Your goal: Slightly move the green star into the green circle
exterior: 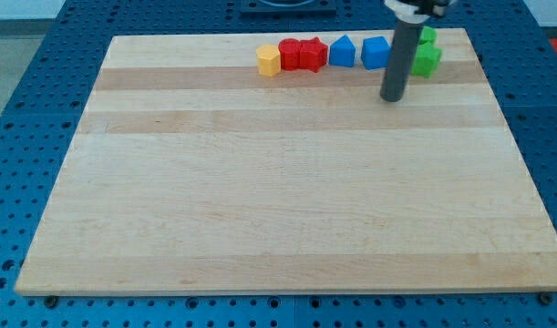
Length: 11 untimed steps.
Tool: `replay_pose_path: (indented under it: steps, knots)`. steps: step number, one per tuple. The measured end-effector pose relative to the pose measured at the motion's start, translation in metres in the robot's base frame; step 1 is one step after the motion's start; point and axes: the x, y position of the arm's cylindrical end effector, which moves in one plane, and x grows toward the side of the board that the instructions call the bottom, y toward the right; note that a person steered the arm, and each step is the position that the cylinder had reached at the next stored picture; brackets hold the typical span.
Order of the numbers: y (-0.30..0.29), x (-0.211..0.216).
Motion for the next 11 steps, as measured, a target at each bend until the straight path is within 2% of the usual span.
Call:
replay_pose_path:
  steps: [1, 2, 3, 5, 6, 8, 9, 10, 11]
  knots:
    - [0.003, -0.035]
    - [0.009, -0.04]
    - [0.065, -0.042]
    - [0.105, -0.043]
    - [0.09, -0.033]
    - [0.021, 0.034]
    - [0.009, 0.001]
    - [0.016, -0.013]
    - [0.068, -0.027]
